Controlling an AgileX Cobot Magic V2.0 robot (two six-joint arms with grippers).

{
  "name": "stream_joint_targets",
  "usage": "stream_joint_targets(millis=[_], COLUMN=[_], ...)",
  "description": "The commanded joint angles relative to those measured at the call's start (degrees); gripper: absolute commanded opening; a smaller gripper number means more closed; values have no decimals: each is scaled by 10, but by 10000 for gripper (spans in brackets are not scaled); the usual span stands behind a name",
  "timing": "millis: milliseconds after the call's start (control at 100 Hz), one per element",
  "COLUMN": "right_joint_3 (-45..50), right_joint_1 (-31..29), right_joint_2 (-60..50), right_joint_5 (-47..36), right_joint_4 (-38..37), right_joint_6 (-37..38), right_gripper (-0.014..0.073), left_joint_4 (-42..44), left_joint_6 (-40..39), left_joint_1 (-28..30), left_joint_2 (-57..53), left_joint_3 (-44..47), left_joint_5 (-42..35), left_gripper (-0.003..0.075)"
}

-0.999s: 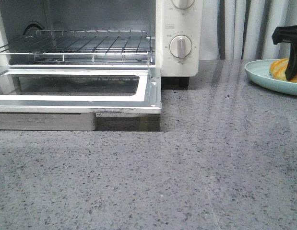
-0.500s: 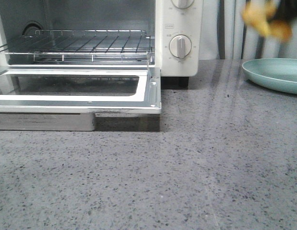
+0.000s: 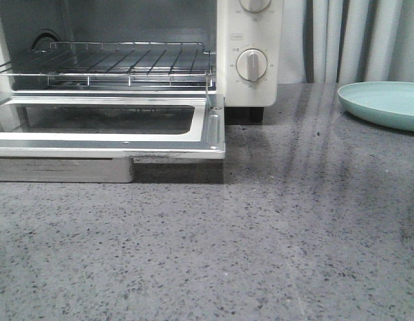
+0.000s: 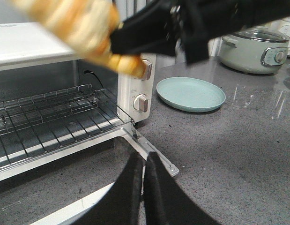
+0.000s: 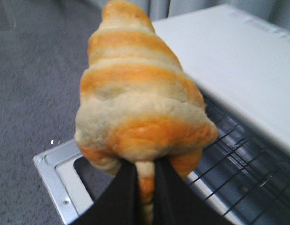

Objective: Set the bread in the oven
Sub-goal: 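Lift the croissant with the right gripper and carry it toward the oven, then lower the croissant onto the oven rack and open the right gripper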

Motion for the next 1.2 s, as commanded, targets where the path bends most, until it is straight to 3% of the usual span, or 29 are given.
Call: stream_joint_targets(millis=[0, 330, 649, 739, 889, 949, 1089, 1129, 1189], right_joint_3=[-28, -108, -155, -155, -155, -155, -155, -155, -153], right_joint_1=[8, -36, -56, -60, -74, -75, -72, -68, -54], right_joint_2=[26, 156, 180, 182, 180, 178, 159, 152, 132], right_joint_5=[-21, 8, 18, 33, 37, 41, 84, 101, 136], right_joint_4=[-24, -55, -54, -54, -54, -54, -46, -45, -43], right_joint_6=[-7, -5, 2, 3, 64, 72, 74, 74, 74], right_gripper=[-69, -69, -50, 92, 509, 580, 509, 456, 304], left_joint_4=[-16, -16, -18, -18, -18, -18, -16, -16, -13], left_joint_6=[-4, -4, -4, -4, -4, -4, -4, -6, -12], left_joint_1=[-3, -3, -3, -3, -3, -3, -3, -3, -3], left_joint_2=[9, 9, 9, 9, 9, 9, 3, -3, -17], left_joint_3=[-16, -16, -16, -16, -16, -16, -16, -16, -16], left_joint_5=[-41, -41, -41, -41, -40, -39, -39, -39, -39], left_gripper=[-22, -22, -22, -22, -22, -22, -22, -22, -22])
